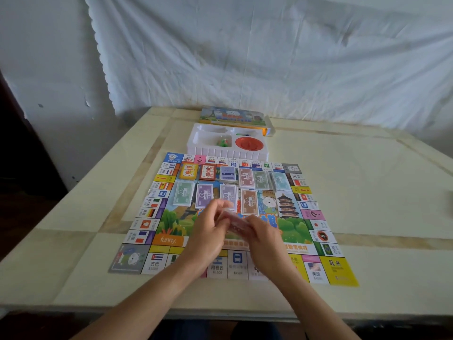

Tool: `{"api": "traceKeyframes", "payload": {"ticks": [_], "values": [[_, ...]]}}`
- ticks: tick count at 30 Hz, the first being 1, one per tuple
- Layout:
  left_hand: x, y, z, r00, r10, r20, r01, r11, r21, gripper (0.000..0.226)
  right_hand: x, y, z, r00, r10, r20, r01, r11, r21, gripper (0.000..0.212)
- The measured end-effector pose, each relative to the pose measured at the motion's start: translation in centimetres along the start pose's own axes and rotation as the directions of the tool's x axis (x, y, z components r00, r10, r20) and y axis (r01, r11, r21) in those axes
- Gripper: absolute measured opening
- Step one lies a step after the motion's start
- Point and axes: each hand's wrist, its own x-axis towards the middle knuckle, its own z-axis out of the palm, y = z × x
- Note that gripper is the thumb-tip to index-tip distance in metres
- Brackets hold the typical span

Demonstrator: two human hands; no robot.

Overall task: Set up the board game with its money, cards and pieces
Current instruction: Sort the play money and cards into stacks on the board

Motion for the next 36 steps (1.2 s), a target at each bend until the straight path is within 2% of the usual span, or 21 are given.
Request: {"api": "traceKeyframes", "payload": {"ticks": [1, 2, 3, 4, 5, 6, 7, 8, 11, 13, 15, 18, 23, 25, 27, 28, 31, 33, 36], "values": [[0.1, 0.1, -0.1, 0.999, -0.048, -0.006, 0.047, 0.992, -0.117, 0.024, -0.1, -0.2, -0.4, 0.993, 0.104, 0.050, -0.114, 0.960, 0.255, 0.019], [0.2, 0.4, -0.1, 0.992, -0.119, 0.035, 0.124, 0.952, -0.280, 0.022, -0.2, -0.5, -0.7, 0.976, 0.174, 0.130, -0.217, 0.827, 0.519, 0.021], [0.3, 0.7, 0.0, 0.978, -0.170, 0.124, 0.208, 0.870, -0.447, 0.020, -0.3, -0.9, -0.8, 0.957, 0.198, 0.211, -0.290, 0.635, 0.716, 0.023], [0.4, 1.0, 0.2, 0.959, -0.183, 0.217, 0.277, 0.771, -0.574, 0.020, -0.4, -1.2, -0.8, 0.944, 0.199, 0.262, -0.326, 0.458, 0.827, 0.023], [0.3, 1.2, 0.4, 0.943, -0.178, 0.280, 0.321, 0.703, -0.634, 0.022, -0.5, -1.4, -0.8, 0.937, 0.199, 0.289, -0.342, 0.337, 0.877, 0.022], [0.3, 1.4, 0.7, 0.933, -0.182, 0.310, 0.349, 0.666, -0.659, 0.026, -0.5, -1.6, -0.7, 0.930, 0.210, 0.302, -0.352, 0.275, 0.895, 0.021], [0.4, 1.4, 0.9, 0.931, -0.187, 0.313, 0.356, 0.653, -0.668, 0.028, -0.6, -1.7, -0.6, 0.924, 0.229, 0.307, -0.362, 0.263, 0.894, 0.021], [0.4, 1.5, 1.1, 0.932, -0.188, 0.309, 0.354, 0.649, -0.674, 0.030, -0.6, -1.8, -0.5, 0.923, 0.252, 0.291, -0.362, 0.316, 0.877, 0.021], [0.6, 1.3, 1.2, 0.940, -0.182, 0.290, 0.336, 0.651, -0.680, 0.033, -0.8, -1.3, -0.4, 0.942, 0.316, 0.112, -0.301, 0.651, 0.697, 0.016], [0.8, 1.3, 1.4, 0.947, -0.178, 0.267, 0.317, 0.661, -0.680, 0.033, -0.7, -1.0, -0.7, 0.953, 0.301, 0.036, -0.258, 0.745, 0.615, 0.015], [0.9, 1.2, 1.6, 0.955, -0.147, 0.256, 0.288, 0.657, -0.697, 0.032, -0.8, -1.0, -1.0, 0.958, 0.285, 0.038, -0.249, 0.757, 0.604, 0.017], [1.2, 1.4, 1.9, 0.969, -0.079, 0.232, 0.230, 0.625, -0.746, 0.035, -0.9, -1.2, -1.1, 0.948, 0.310, 0.069, -0.279, 0.710, 0.646, 0.016], [1.8, 1.6, 2.6, 0.976, -0.047, 0.211, 0.177, 0.737, -0.652, 0.032, -0.3, -0.9, -1.8, 0.942, 0.330, 0.053, -0.283, 0.702, 0.654, 0.018], [2.5, 1.7, 2.4, 0.983, -0.029, 0.180, 0.122, 0.839, -0.531, 0.028, 0.4, -0.4, -2.8, 0.929, 0.360, 0.084, -0.319, 0.666, 0.674, 0.018], [3.7, 1.6, 1.6, 0.994, 0.060, 0.091, -0.028, 0.947, -0.319, 0.025, 1.6, 0.7, -4.2, 0.907, 0.415, 0.072, -0.348, 0.642, 0.684, 0.019], [4.3, 1.5, 1.1, 0.993, 0.110, 0.040, -0.095, 0.958, -0.272, 0.026, 2.3, 1.4, -4.9, 0.890, 0.453, 0.050, -0.360, 0.631, 0.687, 0.020], [5.6, 1.0, -0.3, 0.977, 0.192, -0.088, -0.208, 0.945, -0.251, 0.026, 4.6, 3.5, -6.0, 0.830, 0.557, -0.028, -0.428, 0.668, 0.609, 0.021], [5.7, 0.1, -0.6, 0.969, 0.212, -0.125, -0.237, 0.939, -0.250, 0.026, 6.1, 4.6, -6.0, 0.790, 0.611, -0.057, -0.503, 0.698, 0.510, 0.017], [5.7, -0.9, -0.6, 0.965, 0.218, -0.144, -0.247, 0.940, -0.233, 0.024, 7.8, 5.4, -5.3, 0.729, 0.681, -0.068, -0.609, 0.690, 0.392, 0.007]]}}
